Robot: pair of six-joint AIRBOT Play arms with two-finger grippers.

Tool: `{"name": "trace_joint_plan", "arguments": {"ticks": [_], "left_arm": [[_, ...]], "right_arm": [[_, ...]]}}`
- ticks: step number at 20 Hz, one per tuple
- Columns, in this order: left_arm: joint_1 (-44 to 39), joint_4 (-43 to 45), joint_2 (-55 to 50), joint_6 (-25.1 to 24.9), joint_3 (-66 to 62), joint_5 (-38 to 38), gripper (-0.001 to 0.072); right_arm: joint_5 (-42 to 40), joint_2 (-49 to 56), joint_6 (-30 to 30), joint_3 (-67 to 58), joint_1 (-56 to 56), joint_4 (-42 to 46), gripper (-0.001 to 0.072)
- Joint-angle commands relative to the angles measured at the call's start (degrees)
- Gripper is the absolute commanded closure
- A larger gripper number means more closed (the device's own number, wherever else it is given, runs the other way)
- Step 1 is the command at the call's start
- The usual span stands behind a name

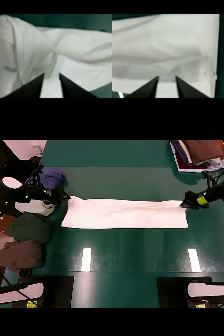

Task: Fold the shirts.

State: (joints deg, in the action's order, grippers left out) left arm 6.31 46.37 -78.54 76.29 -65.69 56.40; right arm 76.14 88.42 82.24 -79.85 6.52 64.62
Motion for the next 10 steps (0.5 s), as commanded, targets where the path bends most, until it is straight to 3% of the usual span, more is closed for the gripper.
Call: {"name": "trace_joint_plan", "arguments": {"ticks": [1,6,8,9,10], "left_arm": [[-0.09,-2.01,-1.75,-0.07,-2.25,-4.26,0.0179],[-0.09,-1.99,-1.75,-0.26,-6.99,5.44,0.0204],[-0.09,-1.9,-1.75,-2.45,-6.97,8.5,0.0679],[-0.28,-1.97,-1.75,-3.26,-6.97,9.22,0.0675],[-0.76,-1.84,-1.77,-3.26,-6.97,9.81,0.0675]], "right_arm": [[-2.19,6.34,0.15,-7.65,0.68,-7.76,0.0191],[6.32,5.57,-6.34,-7.56,5.6,-8.98,0.0192],[6.69,3.82,-8.81,-3.06,9.01,-8.98,0.0192],[6.62,3.45,-9.68,-0.94,10.56,-9.01,0.0177],[6.56,3.5,-10.43,1.18,12.35,-9.14,0.0088]]}}
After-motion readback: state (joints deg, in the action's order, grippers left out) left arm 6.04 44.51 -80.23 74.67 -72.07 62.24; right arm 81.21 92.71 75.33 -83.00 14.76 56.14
